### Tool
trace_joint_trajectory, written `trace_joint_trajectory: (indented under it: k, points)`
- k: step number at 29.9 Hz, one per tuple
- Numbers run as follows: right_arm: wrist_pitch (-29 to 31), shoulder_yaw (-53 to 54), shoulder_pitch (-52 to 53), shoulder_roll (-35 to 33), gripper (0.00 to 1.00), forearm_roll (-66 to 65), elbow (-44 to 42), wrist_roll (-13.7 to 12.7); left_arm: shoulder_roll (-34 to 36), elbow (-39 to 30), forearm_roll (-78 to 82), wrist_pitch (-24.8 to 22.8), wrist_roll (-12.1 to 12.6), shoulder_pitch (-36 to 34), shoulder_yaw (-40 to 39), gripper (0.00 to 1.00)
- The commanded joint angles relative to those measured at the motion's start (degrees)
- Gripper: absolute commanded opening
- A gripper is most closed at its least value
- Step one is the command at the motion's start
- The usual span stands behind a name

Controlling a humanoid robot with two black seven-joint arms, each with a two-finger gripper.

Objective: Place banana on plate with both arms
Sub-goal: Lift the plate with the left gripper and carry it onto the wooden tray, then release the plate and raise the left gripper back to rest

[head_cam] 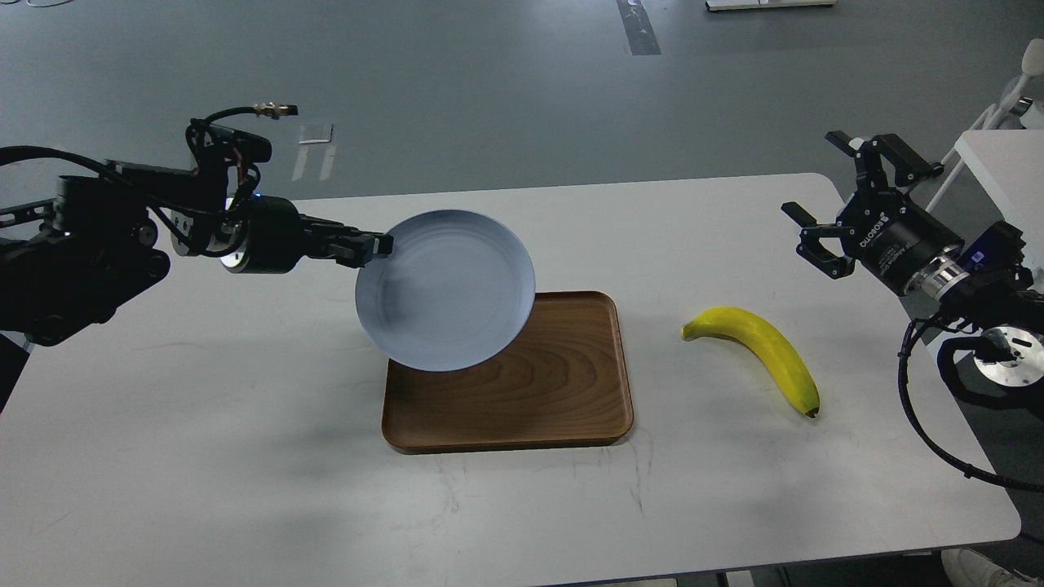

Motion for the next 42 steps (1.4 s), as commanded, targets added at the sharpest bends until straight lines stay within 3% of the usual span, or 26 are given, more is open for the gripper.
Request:
trace_joint_trajectory:
  k: [1, 12, 20, 26, 28, 29, 30, 31, 36, 42]
  points:
    - [0.00, 0.12, -0.77, -0.65, 1.00, 0.09, -2.14, 0.00, -6.91, 3.55, 0.35, -0.01, 0.00, -0.71, 2.87, 0.00]
    - [0.00, 0.12, -1.12, -2.59, 1.00, 0.17, -2.14, 0.00, -19.56, 17.34, 0.17, 0.34, 0.00, 0.44, 5.86, 0.00]
    - [0.00, 0.04, -1.48, -2.50, 1.00, 0.17, -1.88, 0.00, -22.56, 23.06, -0.36, 2.45, 0.00, 1.84, 10.25, 0.00]
    - [0.00, 0.04, -1.91, -2.59, 1.00, 0.17, -1.88, 0.00, -22.47, 23.51, -0.44, 2.54, 0.00, 3.16, 10.26, 0.02]
    - [0.00, 0.04, -2.09, -2.59, 1.00, 0.17, -1.88, 0.00, -22.39, 23.51, -0.44, 2.54, 0.00, 3.16, 10.26, 0.26]
    - [0.00, -0.05, -2.18, -2.50, 1.00, 0.17, -1.79, 0.00, -22.47, 23.51, -0.62, 2.54, 0.00, 3.07, 10.26, 0.64]
    - [0.00, -0.05, -2.18, -2.50, 1.00, 0.17, -1.79, 0.00, -22.47, 23.51, -0.62, 2.54, 0.00, 2.99, 10.17, 0.84]
    - [0.00, -0.05, -2.18, -2.50, 1.00, 0.17, -1.79, 0.00, -22.56, 23.42, -0.70, 2.54, 0.00, 2.81, 10.17, 0.98]
    - [0.00, -0.05, -2.18, -2.50, 1.00, 0.17, -1.70, 0.00, -21.95, 23.16, -4.46, 2.36, 0.00, 2.02, 9.47, 0.98]
    - [0.00, -0.14, -2.44, -2.50, 1.00, 0.17, -1.79, 0.00, -15.55, 22.81, -27.80, 2.02, 0.00, 0.53, 9.29, 0.99]
